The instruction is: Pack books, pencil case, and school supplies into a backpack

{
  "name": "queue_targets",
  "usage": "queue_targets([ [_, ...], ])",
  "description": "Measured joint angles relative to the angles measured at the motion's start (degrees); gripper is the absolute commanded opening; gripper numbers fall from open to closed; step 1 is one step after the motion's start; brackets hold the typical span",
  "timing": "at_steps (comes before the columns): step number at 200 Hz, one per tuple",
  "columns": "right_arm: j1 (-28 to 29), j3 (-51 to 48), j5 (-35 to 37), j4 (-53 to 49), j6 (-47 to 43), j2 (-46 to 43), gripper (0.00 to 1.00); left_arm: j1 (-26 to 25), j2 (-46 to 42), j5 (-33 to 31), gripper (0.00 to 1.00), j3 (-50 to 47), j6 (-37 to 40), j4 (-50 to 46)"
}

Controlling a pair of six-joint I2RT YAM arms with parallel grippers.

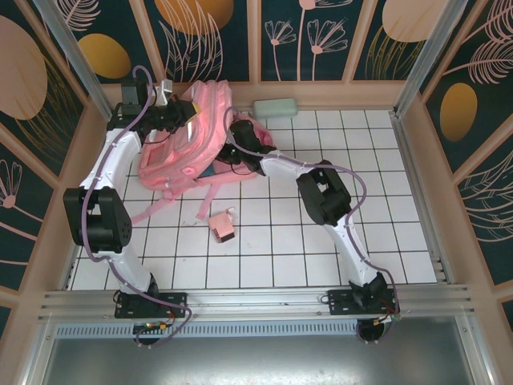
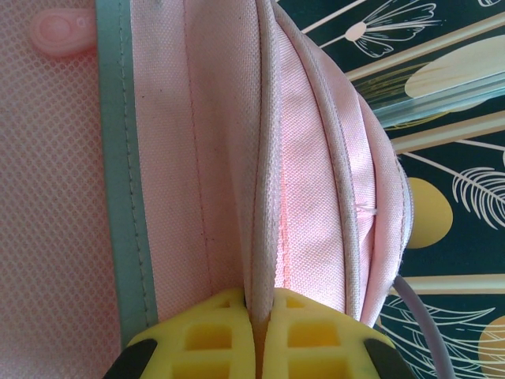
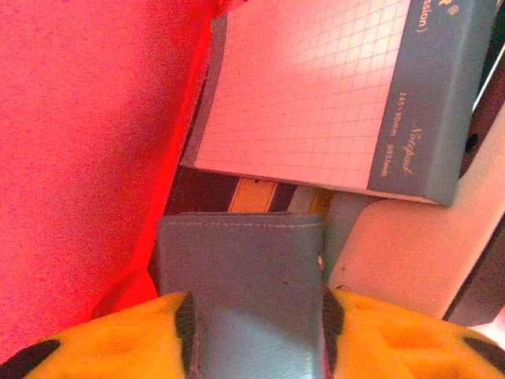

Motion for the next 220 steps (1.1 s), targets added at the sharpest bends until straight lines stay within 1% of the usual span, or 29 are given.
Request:
queue_targets([
  [31,-0.8,-3.8,1.8,-2.4,-1.0,-3.9,0.59,0.0,-0.1,0.2,0.0,-0.2,0.0,0.0],
  [43,-1.4,-5.9,2.4,-2.8,-1.1,-5.9,0.59,0.0,-0.4,0.2,0.0,-0.6,0.0,0.1],
  [103,-6.9,-14.2,4.6,-3.9,-1.1,-16.0,0.55,0.0,-2.2,0.1,0.0,-2.6,1.1,0.3],
  [123,-9.8,-15.0,5.7,-4.1,-1.1,-16.7,0.54,0.0,-2.8,0.1,0.0,-3.6,1.1,0.6],
  [148,-14.3,-14.9,7.6,-4.6,-1.1,-16.5,0.59,0.0,-4.1,0.1,0.0,-5.7,1.1,2.2],
  [168,-17.7,-13.3,8.9,-4.6,-1.0,-15.0,0.59,0.0,-5.1,0.1,0.0,-7.3,1.1,3.0],
  [176,-18.9,-11.9,9.0,-4.4,-1.0,-13.7,0.58,0.0,-5.4,0.1,0.0,-7.6,1.1,3.0],
  [186,-20.2,-10.1,9.0,-3.9,-0.9,-11.7,0.53,0.0,-5.6,0.1,0.0,-7.7,1.1,3.0],
  [208,-22.1,-6.9,8.2,-0.4,1.0,-6.8,0.31,0.0,-5.8,0.1,0.0,-7.8,1.1,2.9],
  [220,-22.8,-5.8,7.2,2.5,2.3,-4.2,0.25,0.0,-5.8,0.1,0.0,-7.8,1.1,2.7],
])
